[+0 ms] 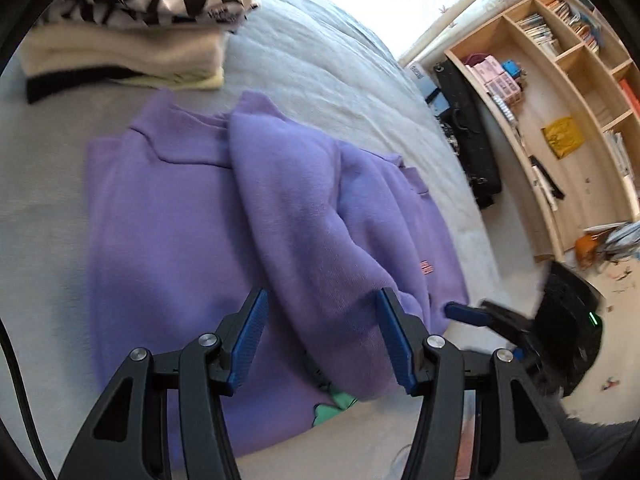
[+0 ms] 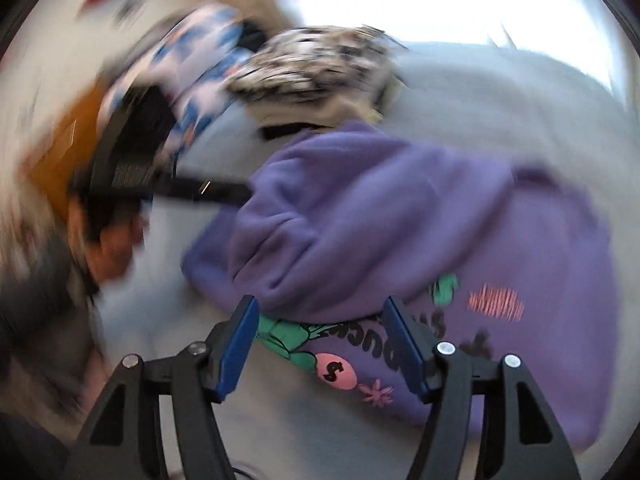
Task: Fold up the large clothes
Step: 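Fold the hood down onto the hoodie body with both grippers and release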
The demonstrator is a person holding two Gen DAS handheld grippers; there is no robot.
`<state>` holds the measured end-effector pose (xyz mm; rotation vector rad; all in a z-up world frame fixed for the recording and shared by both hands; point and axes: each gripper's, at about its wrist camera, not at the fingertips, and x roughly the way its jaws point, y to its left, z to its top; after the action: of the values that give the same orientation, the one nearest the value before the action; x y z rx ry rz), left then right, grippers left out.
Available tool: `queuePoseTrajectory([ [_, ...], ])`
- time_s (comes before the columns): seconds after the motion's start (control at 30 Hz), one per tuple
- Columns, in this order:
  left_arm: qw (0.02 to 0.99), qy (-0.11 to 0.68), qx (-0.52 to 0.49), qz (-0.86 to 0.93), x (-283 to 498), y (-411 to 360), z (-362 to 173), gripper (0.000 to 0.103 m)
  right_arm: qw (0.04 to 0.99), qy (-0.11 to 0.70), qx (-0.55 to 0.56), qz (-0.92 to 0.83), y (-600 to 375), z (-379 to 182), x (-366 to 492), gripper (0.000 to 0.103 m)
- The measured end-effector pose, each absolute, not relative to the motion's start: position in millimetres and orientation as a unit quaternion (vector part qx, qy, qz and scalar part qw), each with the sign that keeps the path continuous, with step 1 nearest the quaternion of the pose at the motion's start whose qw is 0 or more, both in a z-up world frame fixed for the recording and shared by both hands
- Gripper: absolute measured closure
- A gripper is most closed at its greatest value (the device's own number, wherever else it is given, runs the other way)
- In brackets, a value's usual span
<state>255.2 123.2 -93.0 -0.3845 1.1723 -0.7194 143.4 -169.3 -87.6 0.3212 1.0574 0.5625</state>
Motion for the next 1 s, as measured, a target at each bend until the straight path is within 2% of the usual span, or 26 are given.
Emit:
queuePoseTrajectory([
  [0.1,0.748,0.535,-0.189,-0.343,262,118,-103,0.048,0.781,0.515,0.257,0.241,-189,-114,160,0.038],
  [0.3,0.738,0.516,-0.235,-0.367,263,121,-119,0.048,0.749,0.506,0.361,0.230,-195,-153,171,0.039],
  [0.33,0.740,0.512,-0.240,-0.364,263,121,-119,0.049,0.751,0.501,0.364,0.231,-193,-155,171,0.045],
  [0.37,0.747,0.503,-0.244,-0.359,262,121,-119,0.059,0.754,0.496,0.362,0.233,-191,-154,172,0.053],
  [0.4,0.759,0.493,-0.243,-0.348,260,121,-117,0.068,0.756,0.497,0.353,0.237,-188,-153,173,0.080],
  [0.43,0.767,0.487,-0.242,-0.341,257,123,-116,0.086,0.758,0.498,0.346,0.240,-187,-151,175,0.092],
  [0.47,0.777,0.479,-0.241,-0.330,254,123,-113,0.091,0.766,0.494,0.335,0.237,-185,-146,178,0.093],
  [0.53,0.795,0.470,-0.229,-0.308,250,120,-108,0.094,0.796,0.473,0.301,0.229,-189,-125,177,0.093],
  [0.7,0.822,0.476,-0.164,-0.267,224,98,-105,0.096,0.848,0.443,0.228,0.179,-219,-87,161,0.093],
  [0.87,0.817,0.515,-0.115,-0.232,196,61,-139,0.097,0.841,0.504,0.163,0.109,-226,-131,155,0.093],
  [1.0,0.834,0.505,-0.093,-0.201,178,51,-146,0.096,0.849,0.494,0.164,0.093,-226,-136,146,0.093],
])
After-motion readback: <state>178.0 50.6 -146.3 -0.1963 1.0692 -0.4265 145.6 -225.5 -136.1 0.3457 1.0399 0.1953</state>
